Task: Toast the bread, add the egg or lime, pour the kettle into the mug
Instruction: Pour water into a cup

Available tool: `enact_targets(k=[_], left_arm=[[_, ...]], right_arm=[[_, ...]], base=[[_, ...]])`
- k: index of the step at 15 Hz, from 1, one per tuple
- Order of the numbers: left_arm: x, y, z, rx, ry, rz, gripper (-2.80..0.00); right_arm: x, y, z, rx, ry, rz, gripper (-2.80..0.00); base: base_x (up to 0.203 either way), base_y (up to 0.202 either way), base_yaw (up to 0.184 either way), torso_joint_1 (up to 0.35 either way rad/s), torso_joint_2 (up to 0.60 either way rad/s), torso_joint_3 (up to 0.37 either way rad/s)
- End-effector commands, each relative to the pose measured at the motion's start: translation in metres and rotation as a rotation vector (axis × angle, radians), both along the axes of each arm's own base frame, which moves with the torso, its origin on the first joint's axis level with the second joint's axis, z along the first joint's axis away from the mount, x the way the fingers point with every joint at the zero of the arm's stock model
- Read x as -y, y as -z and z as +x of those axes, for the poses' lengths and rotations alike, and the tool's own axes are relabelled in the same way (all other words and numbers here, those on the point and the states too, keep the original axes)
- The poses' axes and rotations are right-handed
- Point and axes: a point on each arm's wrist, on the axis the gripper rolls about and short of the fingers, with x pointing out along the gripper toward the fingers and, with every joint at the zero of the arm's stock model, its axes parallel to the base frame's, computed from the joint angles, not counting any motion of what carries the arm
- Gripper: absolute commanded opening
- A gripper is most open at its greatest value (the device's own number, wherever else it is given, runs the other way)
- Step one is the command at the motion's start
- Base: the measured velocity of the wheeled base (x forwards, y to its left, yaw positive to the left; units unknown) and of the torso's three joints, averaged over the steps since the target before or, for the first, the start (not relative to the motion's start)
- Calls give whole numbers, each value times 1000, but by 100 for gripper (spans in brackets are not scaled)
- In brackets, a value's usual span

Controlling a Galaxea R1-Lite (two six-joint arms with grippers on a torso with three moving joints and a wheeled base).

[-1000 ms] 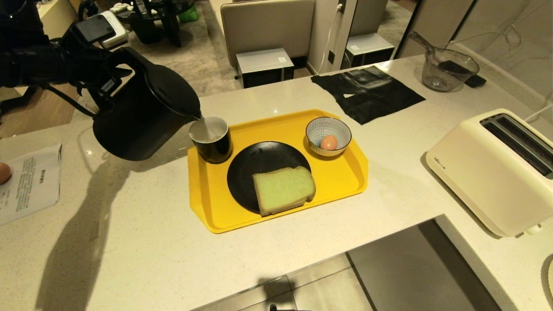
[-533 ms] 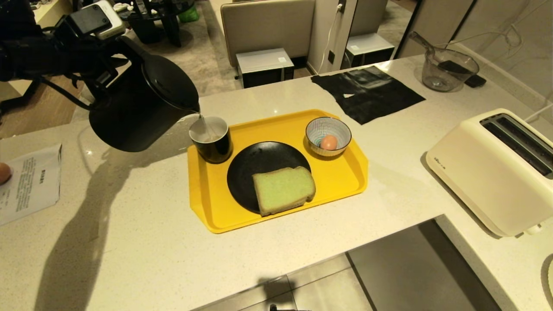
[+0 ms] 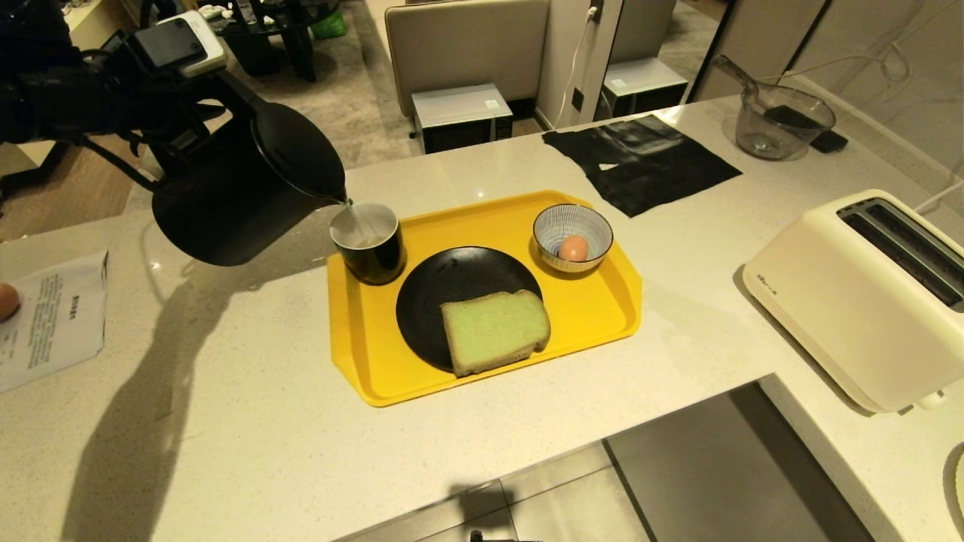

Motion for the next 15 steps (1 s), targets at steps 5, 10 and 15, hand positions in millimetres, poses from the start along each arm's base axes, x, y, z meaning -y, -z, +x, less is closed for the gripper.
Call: enact_targets(k=[5, 10, 15], left_arm=[[4, 5, 6, -14, 8, 9, -280], [4, 5, 6, -14, -1, 21, -280], [4, 6, 6, -18, -3, 30, -280]], right_arm=[[0, 8, 2, -28, 0, 0, -280], [0, 8, 2, -28, 0, 0, -280], [0, 8, 2, -28, 0, 0, -280]], base=[[0, 0, 0, 0, 0, 0], [0, 0, 0, 0, 0, 0], [0, 0, 0, 0, 0, 0]])
